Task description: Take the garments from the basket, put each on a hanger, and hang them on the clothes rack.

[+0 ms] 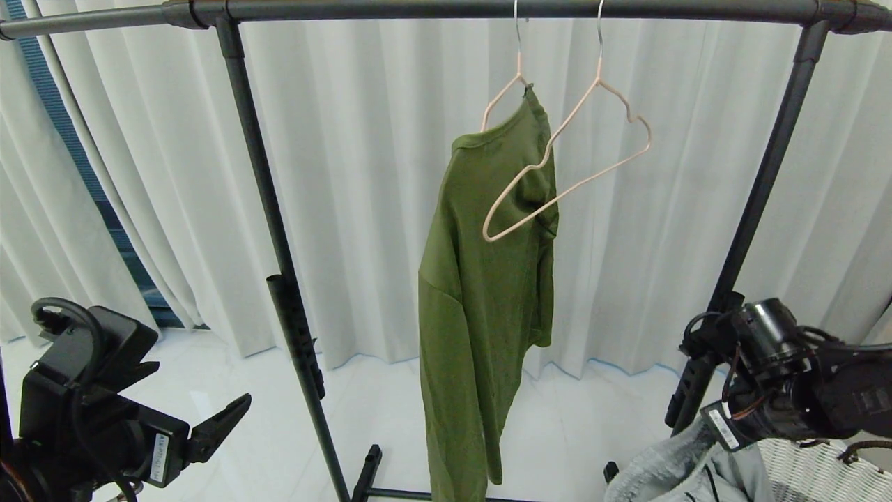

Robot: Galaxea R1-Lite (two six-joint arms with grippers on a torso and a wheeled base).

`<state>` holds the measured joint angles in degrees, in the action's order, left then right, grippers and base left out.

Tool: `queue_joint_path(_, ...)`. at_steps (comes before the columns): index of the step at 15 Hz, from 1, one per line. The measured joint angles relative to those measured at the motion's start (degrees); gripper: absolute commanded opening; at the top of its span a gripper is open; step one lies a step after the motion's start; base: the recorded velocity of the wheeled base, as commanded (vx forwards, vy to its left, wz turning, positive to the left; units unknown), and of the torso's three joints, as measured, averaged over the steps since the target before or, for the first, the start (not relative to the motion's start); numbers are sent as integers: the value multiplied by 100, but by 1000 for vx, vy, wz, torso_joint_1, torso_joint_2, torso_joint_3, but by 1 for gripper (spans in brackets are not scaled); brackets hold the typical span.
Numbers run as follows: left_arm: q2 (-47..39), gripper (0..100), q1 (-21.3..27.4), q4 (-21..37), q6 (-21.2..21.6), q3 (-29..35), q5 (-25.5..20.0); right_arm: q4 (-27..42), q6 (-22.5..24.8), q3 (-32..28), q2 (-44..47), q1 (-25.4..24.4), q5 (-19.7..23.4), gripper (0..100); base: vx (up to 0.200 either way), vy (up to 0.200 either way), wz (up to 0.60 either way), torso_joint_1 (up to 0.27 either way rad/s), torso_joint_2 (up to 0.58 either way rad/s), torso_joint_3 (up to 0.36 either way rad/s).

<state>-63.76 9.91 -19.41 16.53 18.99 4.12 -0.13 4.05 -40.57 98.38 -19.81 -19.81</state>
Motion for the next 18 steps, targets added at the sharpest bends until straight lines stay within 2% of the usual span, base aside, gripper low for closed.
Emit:
queue_joint_path(3, 80, 100, 34, 1, 2, -78, 0, 1340, -6, -1130, -833, -700, 0, 0, -67, 0, 0, 1, 1, 1)
queue_joint_path(7, 343, 100, 169, -2, 27, -393, -5, 2110, -261, -2280, -1374, -1775, 0, 0, -200, 0, 0, 0, 1, 0)
queue_joint_path(10, 522, 100, 411, 1, -9, -527, -2, 2243, -478, -2815, -1431, -2526, 0, 0, -200, 0, 0, -2, 6, 4)
queue_joint_path(14, 590, 100, 464, 1, -30, -602, -18, 2263, -803, -3280, -1211, -3217, 0, 0, -200, 0, 0, 4, -1, 5)
queue_joint_path(16, 610, 100, 535, 1, -37, -610, -49, 2260, -963, -3536, -1031, -3438, 5, 0, 0, 0, 0, 0, 0, 0)
queue_joint_path(18, 631, 100, 850, -2, -59, -594, -62, 2266, -1192, -3834, -844, -3602, 5, 0, 0, 0, 0, 0, 0, 0)
